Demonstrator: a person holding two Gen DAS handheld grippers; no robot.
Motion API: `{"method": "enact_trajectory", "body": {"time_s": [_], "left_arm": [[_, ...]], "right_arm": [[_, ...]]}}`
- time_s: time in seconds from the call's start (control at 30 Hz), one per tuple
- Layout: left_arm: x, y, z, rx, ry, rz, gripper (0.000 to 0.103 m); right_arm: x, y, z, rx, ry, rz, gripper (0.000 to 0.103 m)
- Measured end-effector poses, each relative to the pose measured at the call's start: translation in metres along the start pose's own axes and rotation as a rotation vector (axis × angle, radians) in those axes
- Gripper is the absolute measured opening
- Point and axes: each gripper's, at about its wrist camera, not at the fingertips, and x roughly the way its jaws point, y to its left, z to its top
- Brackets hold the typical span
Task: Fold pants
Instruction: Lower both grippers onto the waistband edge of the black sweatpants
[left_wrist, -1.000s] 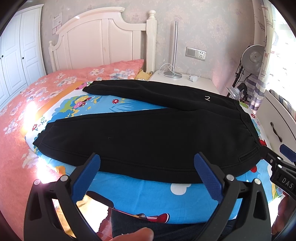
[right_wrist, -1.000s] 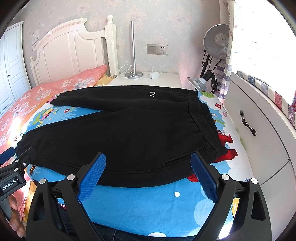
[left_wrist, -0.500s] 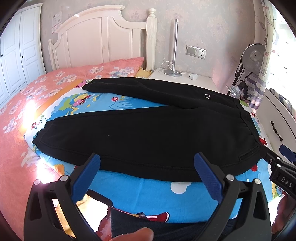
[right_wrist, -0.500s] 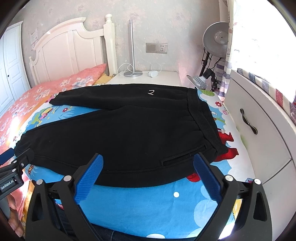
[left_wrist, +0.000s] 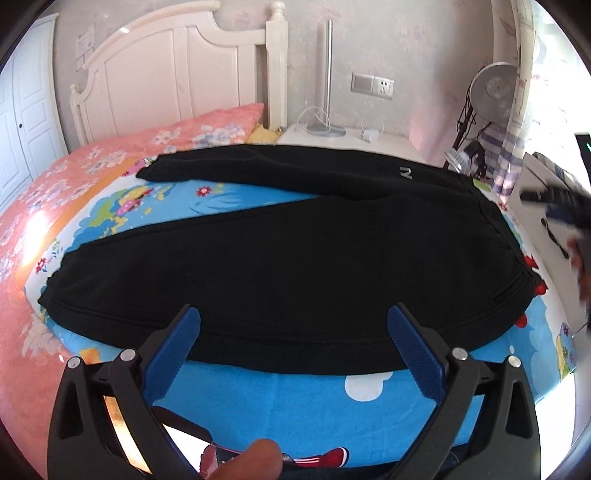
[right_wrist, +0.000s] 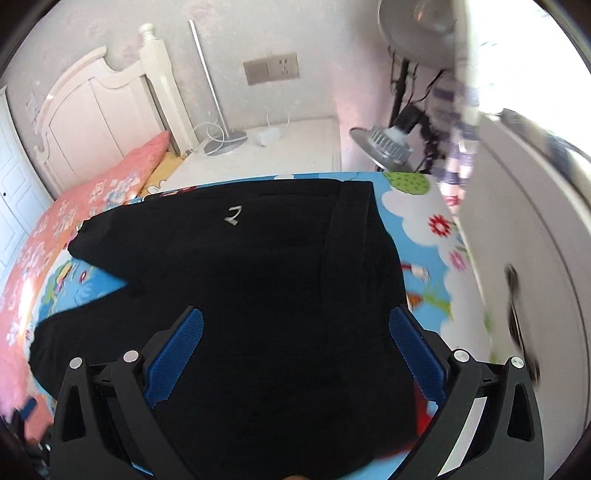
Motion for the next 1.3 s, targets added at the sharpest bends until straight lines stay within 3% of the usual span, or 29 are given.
{"method": "enact_trajectory", "body": {"time_s": [0.1,0.23,0.57,0.77,0.8,0.83,0.9,1.07,1.17,1.3], "left_arm": [[0.015,0.003,0.0,-0.014,0.042,-0.039,0.101],[0.035,0.007,0.002,-0.028,0.074,-0.024,0.101],[0.072,0.026,0.03,-0.074,0.121,0.038,0.101],[0.087,0.046,0.036,-0.119,0.169,0.106,0.101],[0.089,0.05,0.037,-0.125,0.175,0.114,0.101],[0.092,0.053,0.037,-0.132,0.181,0.12,0.101],[0.094,0.056,0.039,-0.137,0.184,0.131,0.101],[0.099,0.055,0.047,-0.15,0.183,0.118,0.101],[0.099,0.052,0.053,-0.149,0.165,0.104,0.101],[0.092,0.045,0.065,-0.158,0.118,0.055,0.101]], "right_arm": [[0.045,-0.042,0.053,0.011,0.034,0.011,0.098],[0.104,-0.077,0.102,-0.001,0.1,0.078,0.097],[0.187,-0.102,0.135,-0.123,0.2,0.129,0.093],[0.209,-0.105,0.139,-0.207,0.246,0.174,0.065],[0.209,-0.104,0.14,-0.211,0.245,0.197,0.058],[0.21,-0.104,0.141,-0.218,0.246,0.211,0.058],[0.21,-0.101,0.143,-0.242,0.246,0.207,0.043],[0.184,-0.083,0.143,-0.313,0.2,0.161,0.032],[0.127,-0.063,0.142,-0.337,0.051,0.161,0.017],[0.025,-0.017,0.099,-0.432,-0.158,0.181,0.016]]}}
